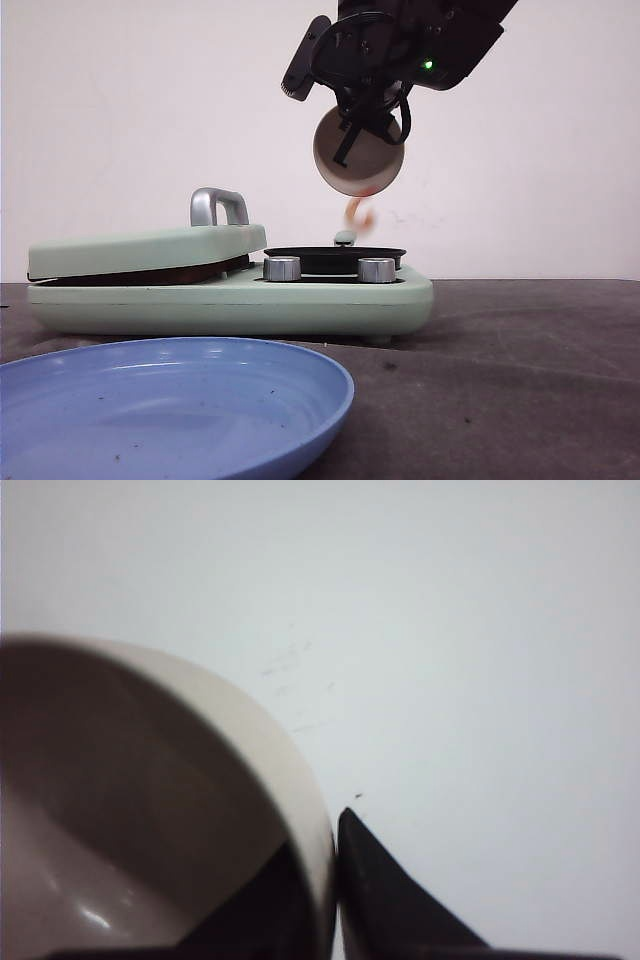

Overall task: Make breakfast with bread and shrimp
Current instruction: 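Tilt the bowl with the right gripper to pour shrimp into the pan, then carry the empty bowl back and lower it onto the table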

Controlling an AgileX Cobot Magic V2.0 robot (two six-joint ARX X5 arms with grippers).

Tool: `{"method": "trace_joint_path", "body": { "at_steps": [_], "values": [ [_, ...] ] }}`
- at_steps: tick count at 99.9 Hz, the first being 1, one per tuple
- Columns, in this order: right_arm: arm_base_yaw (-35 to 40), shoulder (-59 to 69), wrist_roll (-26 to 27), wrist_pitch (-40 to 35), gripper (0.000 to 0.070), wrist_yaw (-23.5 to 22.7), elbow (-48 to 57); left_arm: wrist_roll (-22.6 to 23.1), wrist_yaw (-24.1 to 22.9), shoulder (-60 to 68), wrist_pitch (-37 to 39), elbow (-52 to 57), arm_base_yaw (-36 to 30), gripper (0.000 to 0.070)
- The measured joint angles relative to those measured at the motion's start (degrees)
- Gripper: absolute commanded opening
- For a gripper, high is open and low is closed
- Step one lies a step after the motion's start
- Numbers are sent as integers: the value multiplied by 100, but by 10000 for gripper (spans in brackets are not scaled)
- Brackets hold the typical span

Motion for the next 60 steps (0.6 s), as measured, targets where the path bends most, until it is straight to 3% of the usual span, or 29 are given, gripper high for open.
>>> {"method": "trace_joint_path", "body": {
  "at_steps": [32, 60],
  "values": [
    [11, 0, 26, -13, 3, 188, 0, 17, 0, 0, 0, 0, 0, 432],
    [24, 0, 581, -254, 5, 1169, 0, 17, 0, 0, -2, 0, 0, 430]
  ]
}}
